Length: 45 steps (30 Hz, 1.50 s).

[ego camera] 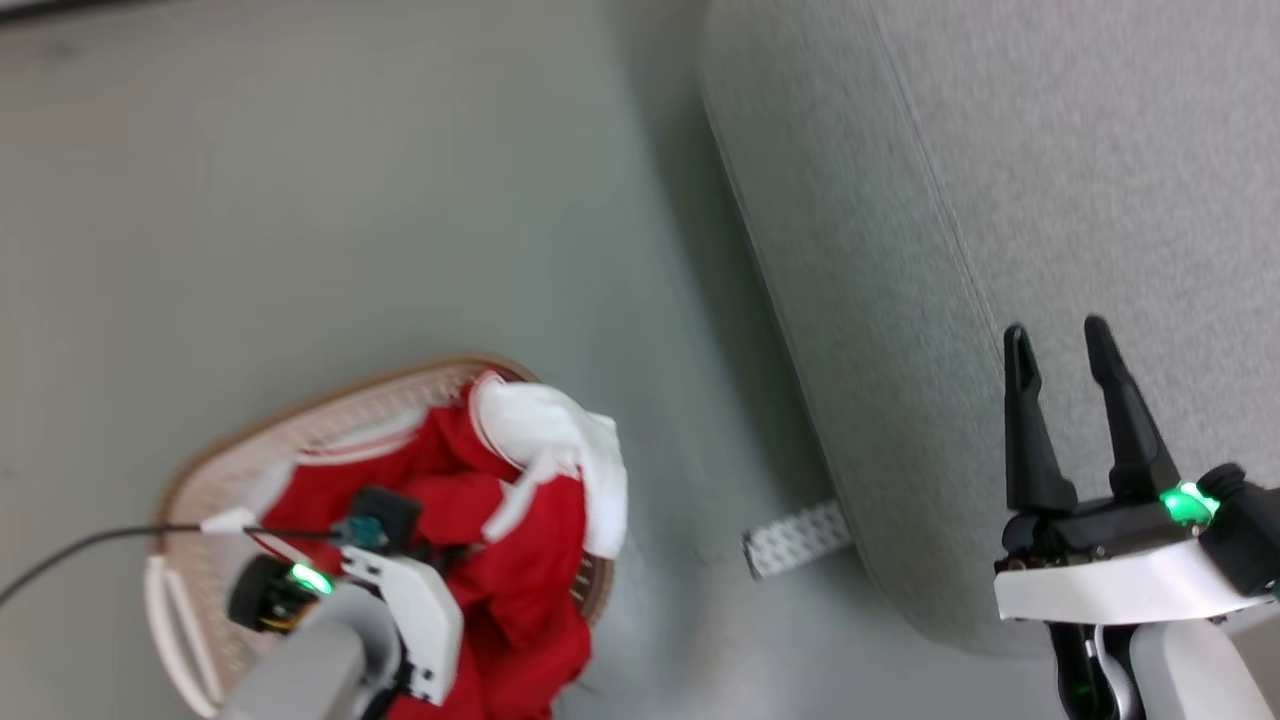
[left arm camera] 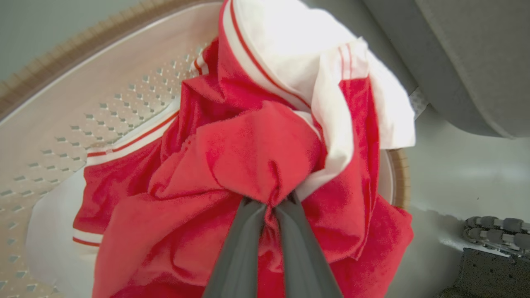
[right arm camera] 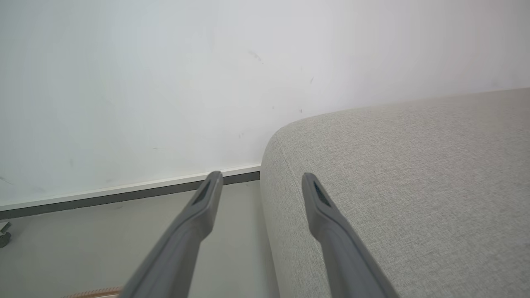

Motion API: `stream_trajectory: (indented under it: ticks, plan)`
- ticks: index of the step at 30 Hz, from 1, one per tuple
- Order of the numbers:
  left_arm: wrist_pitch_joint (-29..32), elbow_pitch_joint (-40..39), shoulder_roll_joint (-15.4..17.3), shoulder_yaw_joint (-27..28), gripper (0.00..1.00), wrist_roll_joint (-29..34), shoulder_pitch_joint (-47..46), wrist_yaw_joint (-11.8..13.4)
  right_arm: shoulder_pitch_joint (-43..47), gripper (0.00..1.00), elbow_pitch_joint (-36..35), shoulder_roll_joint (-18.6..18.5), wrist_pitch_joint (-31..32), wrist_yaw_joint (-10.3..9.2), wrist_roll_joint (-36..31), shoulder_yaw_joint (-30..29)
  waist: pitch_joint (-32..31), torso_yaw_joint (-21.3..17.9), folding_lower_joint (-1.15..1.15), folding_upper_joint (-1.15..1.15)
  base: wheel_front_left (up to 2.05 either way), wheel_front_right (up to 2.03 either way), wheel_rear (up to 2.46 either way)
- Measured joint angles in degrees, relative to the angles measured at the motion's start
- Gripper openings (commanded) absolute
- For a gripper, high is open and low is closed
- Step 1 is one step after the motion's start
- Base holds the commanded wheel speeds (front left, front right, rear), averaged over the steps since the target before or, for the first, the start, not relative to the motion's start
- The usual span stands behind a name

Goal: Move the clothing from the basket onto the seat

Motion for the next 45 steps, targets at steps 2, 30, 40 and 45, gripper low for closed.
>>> stream_trajectory:
  ticks: [2, 30, 40, 45]
  plan:
    - [-0.89, -0.86, -1.23, -0.56, 0.0, -1.49, 1.02, 0.0, 0.68, 1.0, 1.02, 0.02, 0.0, 0.0, -1.42, -0.41, -2.77, 1.26, 0.0, 0.0, 0.0, 0.0, 0.0]
    - [-3.57, -29.72, -1.33, 10.94, 0.0, 3.11, 7.88, 0.6, 9.04, 1.0, 7.65, 0.02, 0.0, 0.0, -3.1, 1.34, -32.71, 21.61, -0.01, 0.0, 0.0, 0.0, 0.0]
    - [-3.1, -37.49, -0.87, 14.04, 0.0, 4.25, 1.29, 1.7, 9.23, 1.0, 7.64, 0.01, 0.0, 0.0, -2.33, 4.16, -33.88, 23.93, -0.01, 0.0, 0.0, 0.0, 0.0]
    - [-2.02, -39.32, -0.82, 14.36, 0.0, 4.23, 0.32, 2.53, 9.26, 1.0, 7.62, 0.01, 0.0, 0.0, -2.12, 5.54, -33.95, 23.91, -0.01, 0.0, 0.0, 0.0, 0.0]
